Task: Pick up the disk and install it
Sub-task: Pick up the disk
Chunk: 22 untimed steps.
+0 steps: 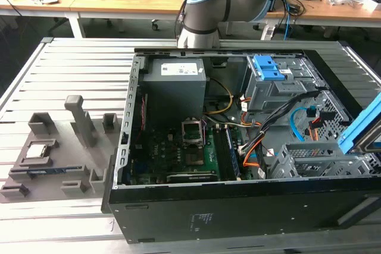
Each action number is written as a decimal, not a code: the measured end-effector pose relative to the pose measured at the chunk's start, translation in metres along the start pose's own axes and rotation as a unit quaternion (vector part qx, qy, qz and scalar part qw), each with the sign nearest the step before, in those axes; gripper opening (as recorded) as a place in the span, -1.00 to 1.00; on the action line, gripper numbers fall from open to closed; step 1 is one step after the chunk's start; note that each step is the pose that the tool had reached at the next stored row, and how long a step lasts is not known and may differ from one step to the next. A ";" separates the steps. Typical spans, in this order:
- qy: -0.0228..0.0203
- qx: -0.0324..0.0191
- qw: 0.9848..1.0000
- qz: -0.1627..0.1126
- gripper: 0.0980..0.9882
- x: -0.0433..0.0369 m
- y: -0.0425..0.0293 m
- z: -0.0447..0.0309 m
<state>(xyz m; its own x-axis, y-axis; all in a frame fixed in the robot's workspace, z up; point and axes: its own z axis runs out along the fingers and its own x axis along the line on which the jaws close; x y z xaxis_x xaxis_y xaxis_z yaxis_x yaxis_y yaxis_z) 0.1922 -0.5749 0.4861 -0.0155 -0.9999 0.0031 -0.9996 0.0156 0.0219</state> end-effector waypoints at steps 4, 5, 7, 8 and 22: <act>0.000 0.000 1.000 0.000 -0.40 -0.0003 -0.0150 0.0000; 0.000 0.000 1.000 0.000 -0.40 -0.0002 -0.0156 0.0001; 0.000 0.000 1.000 0.000 -0.40 -0.0002 -0.0134 0.0004; 0.000 0.000 1.000 0.000 -0.40 -0.0001 -0.0055 0.0012; 0.000 0.000 1.000 0.000 -0.40 -0.0256 0.0556 0.0174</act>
<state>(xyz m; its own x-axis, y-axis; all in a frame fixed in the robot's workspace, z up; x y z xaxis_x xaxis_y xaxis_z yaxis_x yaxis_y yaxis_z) 0.1366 -0.5485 0.4698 -0.0157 -0.9999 0.0040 -0.9996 0.0157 0.0226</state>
